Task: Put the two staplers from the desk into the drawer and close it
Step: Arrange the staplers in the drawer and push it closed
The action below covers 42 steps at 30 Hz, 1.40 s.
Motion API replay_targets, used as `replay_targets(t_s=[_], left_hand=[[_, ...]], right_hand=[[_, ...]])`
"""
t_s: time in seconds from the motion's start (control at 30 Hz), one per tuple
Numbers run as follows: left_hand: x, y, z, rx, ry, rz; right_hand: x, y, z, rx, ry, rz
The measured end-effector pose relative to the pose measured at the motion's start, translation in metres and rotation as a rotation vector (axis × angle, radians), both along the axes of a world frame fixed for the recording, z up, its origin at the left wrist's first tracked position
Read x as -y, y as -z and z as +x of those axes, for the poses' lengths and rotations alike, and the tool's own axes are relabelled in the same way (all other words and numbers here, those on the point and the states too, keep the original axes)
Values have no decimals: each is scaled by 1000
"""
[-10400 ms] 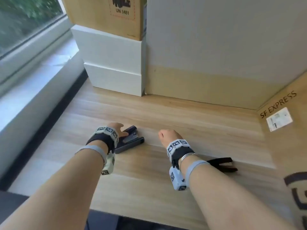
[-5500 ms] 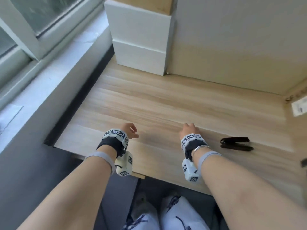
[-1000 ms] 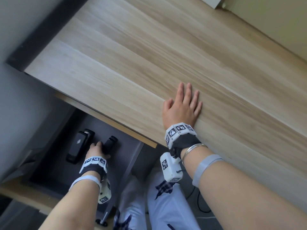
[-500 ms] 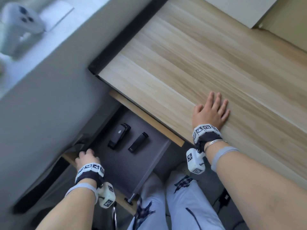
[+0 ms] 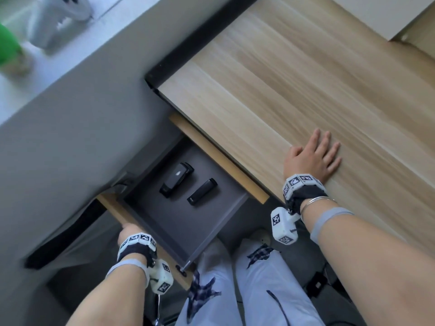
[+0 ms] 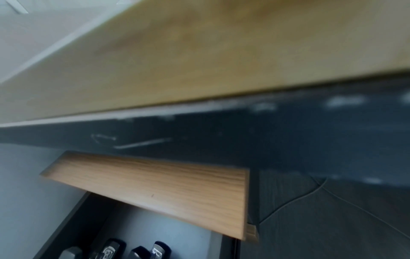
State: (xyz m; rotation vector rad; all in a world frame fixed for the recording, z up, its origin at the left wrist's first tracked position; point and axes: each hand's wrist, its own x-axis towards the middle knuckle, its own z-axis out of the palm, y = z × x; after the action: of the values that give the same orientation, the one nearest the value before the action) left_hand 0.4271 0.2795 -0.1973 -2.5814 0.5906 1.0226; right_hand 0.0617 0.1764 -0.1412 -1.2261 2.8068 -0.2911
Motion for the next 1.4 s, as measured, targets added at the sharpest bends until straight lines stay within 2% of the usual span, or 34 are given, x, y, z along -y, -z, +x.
replay_targets(t_s=[0.1, 0.4, 0.6, 0.8, 1.0, 1.2, 1.4], left_hand=[[6, 7, 4, 31, -74, -15], [42, 3, -34, -37, 128, -24], [71, 2, -67, -56, 183, -195], [102, -1, -97, -204, 111, -349], [131, 4, -119, -335, 209, -345], [149, 8, -145, -483, 118, -404], [154, 23, -158, -545, 94, -363]], right_hand=[[1, 1, 1, -7, 0, -8], [-1, 0, 0, -12, -8, -15], [-1, 0, 0, -14, -9, -20], [0, 1, 1, -33, -2, -24], [1, 0, 1, -60, 10, -52], [1, -1, 1, -83, 8, -41], [2, -2, 1, -90, 4, -18]])
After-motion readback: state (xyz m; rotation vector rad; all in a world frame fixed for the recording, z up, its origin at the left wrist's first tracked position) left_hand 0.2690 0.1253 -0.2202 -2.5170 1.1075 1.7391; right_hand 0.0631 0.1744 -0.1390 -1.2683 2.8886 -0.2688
